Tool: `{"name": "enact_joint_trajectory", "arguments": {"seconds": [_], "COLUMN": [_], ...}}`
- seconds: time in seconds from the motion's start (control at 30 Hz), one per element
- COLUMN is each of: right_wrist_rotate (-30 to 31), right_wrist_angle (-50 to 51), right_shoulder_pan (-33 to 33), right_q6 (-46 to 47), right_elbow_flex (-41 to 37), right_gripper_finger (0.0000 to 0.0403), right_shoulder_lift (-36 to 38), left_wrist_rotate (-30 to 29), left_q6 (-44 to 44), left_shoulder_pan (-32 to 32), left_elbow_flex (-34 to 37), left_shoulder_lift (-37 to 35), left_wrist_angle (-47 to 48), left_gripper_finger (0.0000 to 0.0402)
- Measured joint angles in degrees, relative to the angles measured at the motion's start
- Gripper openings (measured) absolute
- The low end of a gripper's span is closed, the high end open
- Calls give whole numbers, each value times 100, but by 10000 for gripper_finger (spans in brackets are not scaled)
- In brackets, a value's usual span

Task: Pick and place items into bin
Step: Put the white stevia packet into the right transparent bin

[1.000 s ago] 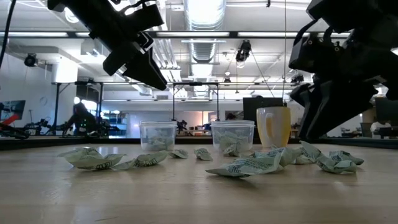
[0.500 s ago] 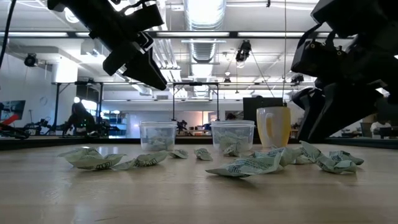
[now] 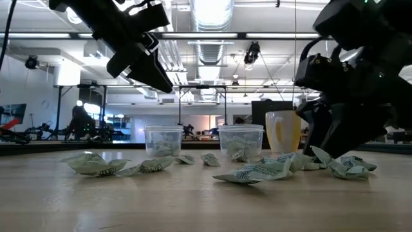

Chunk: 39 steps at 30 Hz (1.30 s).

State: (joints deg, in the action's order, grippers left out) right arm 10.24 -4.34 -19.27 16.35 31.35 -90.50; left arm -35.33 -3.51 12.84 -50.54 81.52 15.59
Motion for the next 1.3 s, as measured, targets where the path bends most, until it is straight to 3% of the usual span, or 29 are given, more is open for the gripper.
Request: {"name": "enact_joint_trajectory", "arguments": {"seconds": [0.23,0.73,1.03,1.2,1.3], "right_wrist_rotate": [0,-4,34,613,1332], "right_wrist_angle": [84,398,421,283,-120], "right_shoulder_pan": [16,16,16,22,24], "right_q6": [-30,-290,-421,-685,-1023], "right_elbow_flex": [29,7,5,7,10], "right_gripper_finger": [140,24,9,8,8], "right_shoulder_lift": [12,464,1020,1305,1360], "left_wrist_rotate": [1,0,2,2,2], "left_q6": [4,9,9,9,7], "left_shoulder_pan": [0,0,0,0,0], "left_elbow_flex": [13,13,11,0,0], "left_shoulder_lift": [0,0,0,0,0], "left_wrist_angle": [20,35,39,24,5], "left_gripper_finger": [112,112,112,112,112]}}
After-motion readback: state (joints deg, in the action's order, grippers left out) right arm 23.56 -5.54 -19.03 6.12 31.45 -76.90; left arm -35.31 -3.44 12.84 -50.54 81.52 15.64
